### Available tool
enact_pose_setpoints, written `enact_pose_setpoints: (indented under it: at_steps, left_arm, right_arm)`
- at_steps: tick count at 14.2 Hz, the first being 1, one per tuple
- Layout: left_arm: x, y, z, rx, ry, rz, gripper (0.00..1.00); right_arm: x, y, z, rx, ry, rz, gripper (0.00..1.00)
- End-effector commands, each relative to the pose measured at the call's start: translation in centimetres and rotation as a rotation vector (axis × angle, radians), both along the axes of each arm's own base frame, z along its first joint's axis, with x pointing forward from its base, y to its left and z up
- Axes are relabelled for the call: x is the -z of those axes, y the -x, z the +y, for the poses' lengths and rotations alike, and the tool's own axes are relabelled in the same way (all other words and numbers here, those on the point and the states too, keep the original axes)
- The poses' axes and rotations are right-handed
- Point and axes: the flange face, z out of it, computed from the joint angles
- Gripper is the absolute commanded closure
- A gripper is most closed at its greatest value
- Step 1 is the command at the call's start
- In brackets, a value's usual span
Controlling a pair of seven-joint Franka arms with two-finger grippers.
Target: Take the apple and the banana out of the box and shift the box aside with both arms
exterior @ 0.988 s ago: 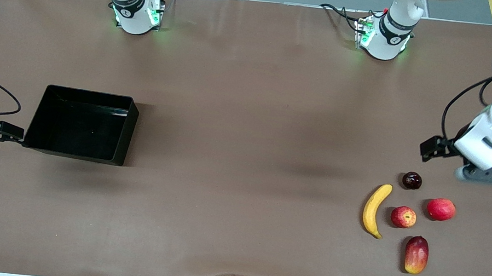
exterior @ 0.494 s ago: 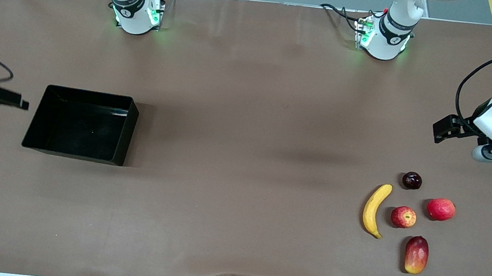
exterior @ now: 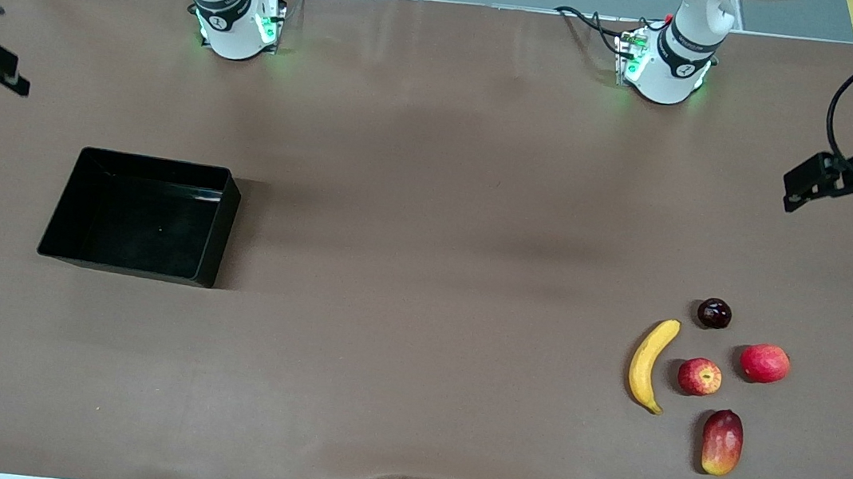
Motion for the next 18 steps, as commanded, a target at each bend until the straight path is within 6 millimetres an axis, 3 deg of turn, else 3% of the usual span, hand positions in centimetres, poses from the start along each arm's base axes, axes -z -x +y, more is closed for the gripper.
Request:
enact_pose_setpoints:
  at_steps: [1,5,10,12,14,18]
  left_arm:
    - [-0.8,1.1,-0.1,-0.005,0.021,-0.002,0.00]
    - [-1.2,3.3,-0.1,0.003,0.022,-0.001,0.00]
    - [-1.2,4.1,-0.7,0.014,0.056,0.023,0.00]
    - [-1.1,3.8,0.0,0.003,0.069,0.027,0.00]
    - [-1.0,3.1,0.5,0.032,0.071,0.029,0.00]
    - [-1.2,2.6,0.6,0.012,0.058,0.020,0.00]
  right_arm:
    - [0.0,2.1,0.8,-0.017,0.011,-0.011,0.00]
    - [-0.3,1.9,1.0,-0.023,0.087,-0.011,0.00]
    - [-0.5,1.9,2.9,0.105,0.126,-0.001,0.00]
    - [-0.4,2.0,1.7,0.127,0.110,0.003,0.00]
    - [-0.6,1.8,3.3,0.096,0.110,-0.012,0.00]
    - [-0.9,1.4,3.2,0.100,0.110,-0.041,0.00]
